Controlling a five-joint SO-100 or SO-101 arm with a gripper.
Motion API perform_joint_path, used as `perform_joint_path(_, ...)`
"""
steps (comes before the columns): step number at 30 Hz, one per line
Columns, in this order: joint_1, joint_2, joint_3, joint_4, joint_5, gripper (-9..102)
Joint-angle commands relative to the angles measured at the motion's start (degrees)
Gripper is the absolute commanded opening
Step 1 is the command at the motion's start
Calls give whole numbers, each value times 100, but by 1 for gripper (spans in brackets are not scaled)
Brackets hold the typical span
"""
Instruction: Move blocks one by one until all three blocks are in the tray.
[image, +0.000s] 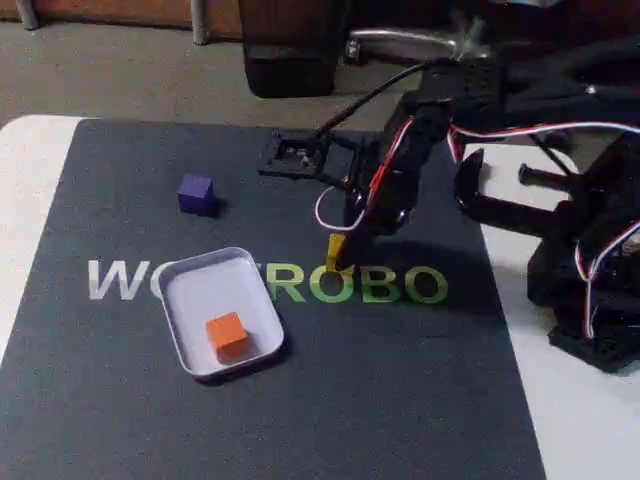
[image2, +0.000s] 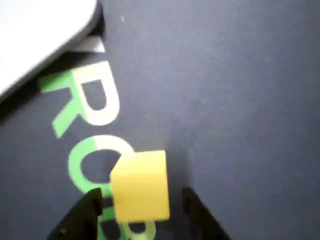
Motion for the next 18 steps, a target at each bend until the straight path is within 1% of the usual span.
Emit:
perform_joint_path(1,9,-44,-26,-62,-79,17)
perform_joint_path(8,-53,-105,70,-70,-105,17)
perform_joint_path(10,-62,-105,105,-123,-105,12)
perform_joint_path(13,-79,-53,105,-132,-105,-3)
perform_joint_path(16,-141,132,105,-167,35,-8)
perform_joint_path(18,-229,325,62,-185,237,-8)
